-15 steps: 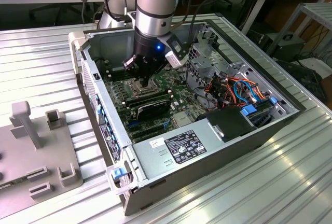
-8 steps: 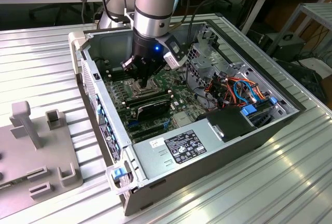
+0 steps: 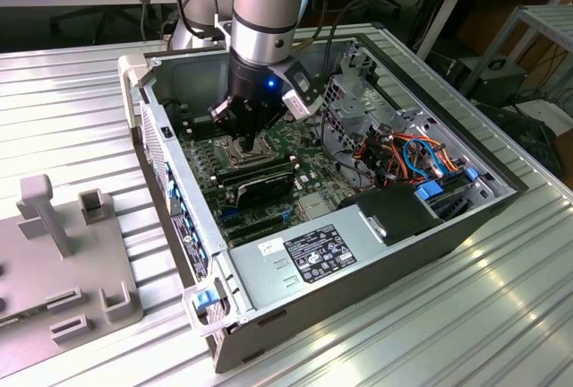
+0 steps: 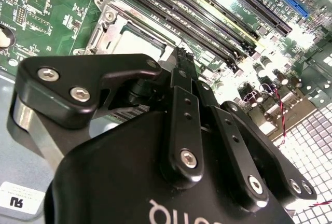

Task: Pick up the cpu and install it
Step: 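Install the second cpu locking lever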

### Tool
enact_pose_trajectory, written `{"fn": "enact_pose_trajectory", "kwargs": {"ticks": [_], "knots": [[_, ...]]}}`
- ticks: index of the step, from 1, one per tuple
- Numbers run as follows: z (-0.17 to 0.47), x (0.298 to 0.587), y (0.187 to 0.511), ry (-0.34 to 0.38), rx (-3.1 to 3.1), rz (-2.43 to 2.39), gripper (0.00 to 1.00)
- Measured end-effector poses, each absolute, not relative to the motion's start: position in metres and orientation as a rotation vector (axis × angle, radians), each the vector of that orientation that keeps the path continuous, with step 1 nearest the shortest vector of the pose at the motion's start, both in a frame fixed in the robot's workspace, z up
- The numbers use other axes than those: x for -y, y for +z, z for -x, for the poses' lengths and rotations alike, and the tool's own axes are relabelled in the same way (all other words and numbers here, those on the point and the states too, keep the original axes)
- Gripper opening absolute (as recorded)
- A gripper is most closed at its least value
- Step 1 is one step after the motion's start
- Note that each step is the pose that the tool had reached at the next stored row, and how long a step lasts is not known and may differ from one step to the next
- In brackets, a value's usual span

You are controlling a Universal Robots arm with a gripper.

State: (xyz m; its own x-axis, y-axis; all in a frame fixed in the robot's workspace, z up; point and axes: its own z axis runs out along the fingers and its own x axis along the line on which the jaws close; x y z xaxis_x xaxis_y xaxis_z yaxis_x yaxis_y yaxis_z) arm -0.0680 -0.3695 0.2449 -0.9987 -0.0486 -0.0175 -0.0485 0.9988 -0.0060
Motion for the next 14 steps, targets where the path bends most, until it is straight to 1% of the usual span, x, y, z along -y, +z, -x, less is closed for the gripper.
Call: {"fn": "enact_pose_trajectory", "kwargs": {"ticks": [14], "knots": [[0.0641, 0.3720, 0.2484, -0.008, -3.126, 0.076, 0.11]]}}
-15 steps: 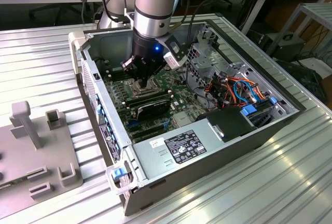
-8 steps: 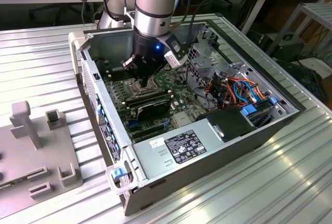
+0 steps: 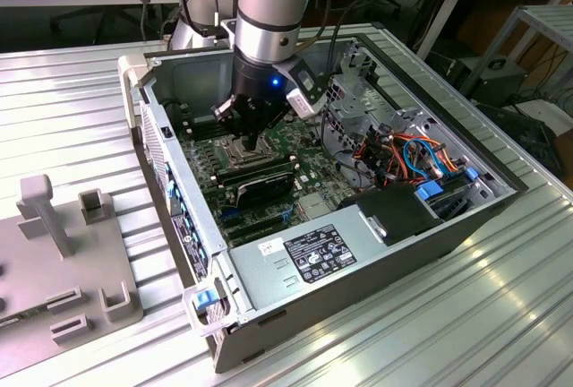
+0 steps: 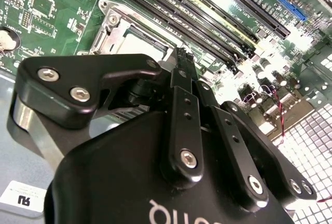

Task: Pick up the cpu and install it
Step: 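Install the second cpu locking lever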

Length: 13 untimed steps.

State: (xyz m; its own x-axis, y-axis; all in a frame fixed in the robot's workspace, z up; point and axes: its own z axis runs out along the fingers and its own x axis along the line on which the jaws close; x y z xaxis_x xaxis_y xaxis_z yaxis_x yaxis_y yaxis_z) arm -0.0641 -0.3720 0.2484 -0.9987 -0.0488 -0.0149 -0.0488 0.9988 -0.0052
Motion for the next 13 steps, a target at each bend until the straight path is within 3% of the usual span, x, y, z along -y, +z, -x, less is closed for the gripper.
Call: {"fn": "enact_pose_trajectory", "kwargs": {"ticks": [13], "knots": [[0.0695, 0.3731, 0.2451, 0.002, -3.119, 0.076, 0.11]]}}
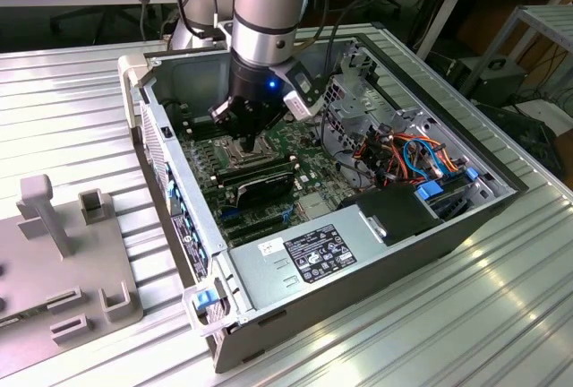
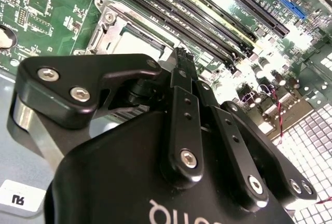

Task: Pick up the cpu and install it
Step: 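Install the second cpu locking lever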

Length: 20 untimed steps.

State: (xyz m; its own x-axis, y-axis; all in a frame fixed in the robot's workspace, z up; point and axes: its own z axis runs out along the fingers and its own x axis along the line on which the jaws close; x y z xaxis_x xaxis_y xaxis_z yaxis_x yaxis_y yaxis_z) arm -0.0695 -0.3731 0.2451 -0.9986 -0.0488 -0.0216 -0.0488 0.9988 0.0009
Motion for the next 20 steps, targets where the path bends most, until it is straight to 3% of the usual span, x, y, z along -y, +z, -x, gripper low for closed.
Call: {"fn": "enact_pose_trajectory", "kwargs": {"ticks": [20], "knots": [[0.084, 0.373, 0.217, 0.002, -3.110, 0.076, 0.11]]}}
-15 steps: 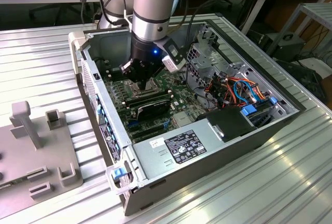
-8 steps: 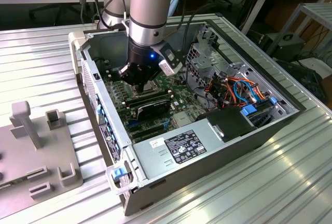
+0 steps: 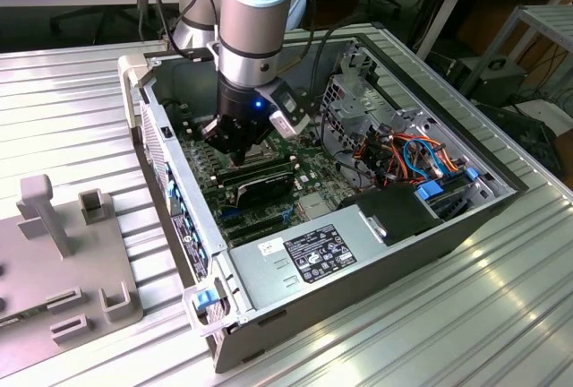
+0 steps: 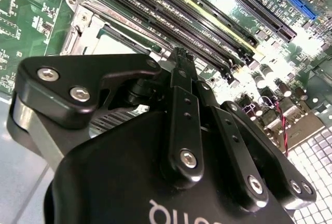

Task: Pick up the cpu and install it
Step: 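Install the second cpu locking lever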

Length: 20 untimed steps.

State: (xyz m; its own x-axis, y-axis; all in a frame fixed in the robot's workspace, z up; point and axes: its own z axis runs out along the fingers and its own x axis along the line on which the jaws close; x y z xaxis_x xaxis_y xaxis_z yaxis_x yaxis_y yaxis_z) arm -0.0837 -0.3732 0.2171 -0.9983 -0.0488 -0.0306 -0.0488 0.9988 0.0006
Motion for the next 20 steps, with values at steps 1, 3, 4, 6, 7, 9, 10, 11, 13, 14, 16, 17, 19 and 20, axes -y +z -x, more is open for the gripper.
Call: {"fn": "enact_pose_trajectory", "kwargs": {"ticks": [1, 3, 4, 6, 7, 9, 10, 11, 13, 14, 16, 17, 19, 20], "knots": [[0.0842, 0.3732, 0.2162, 0.002, -3.110, 0.076, 0.11], [0.0846, 0.3733, 0.2153, 0.003, -3.110, 0.076, 0.11], [0.0847, 0.3733, 0.2152, 0.003, -3.110, 0.076, 0.11], [0.0847, 0.3732, 0.2150, 0.004, -3.110, 0.076, 0.11], [0.0848, 0.3732, 0.2148, 0.004, -3.110, 0.076, 0.11], [0.0861, 0.3733, 0.2139, 0.004, -3.110, 0.076, 0.11], [0.0870, 0.3730, 0.2096, 0.004, -3.109, 0.076, 0.11], [0.0875, 0.3728, 0.2078, 0.006, -3.109, 0.076, 0.11], [0.0880, 0.3721, 0.2075, 0.007, -3.109, 0.076, 0.11], [0.0882, 0.3716, 0.2075, 0.008, -3.109, 0.076, 0.11], [0.0885, 0.3709, 0.2074, 0.010, -3.109, 0.076, 0.11], [0.0885, 0.3708, 0.2073, 0.011, -3.109, 0.076, 0.11], [0.0886, 0.3706, 0.2072, 0.013, -3.109, 0.076, 0.11], [0.0886, 0.3706, 0.2071, 0.013, -3.109, 0.076, 0.11]]}}
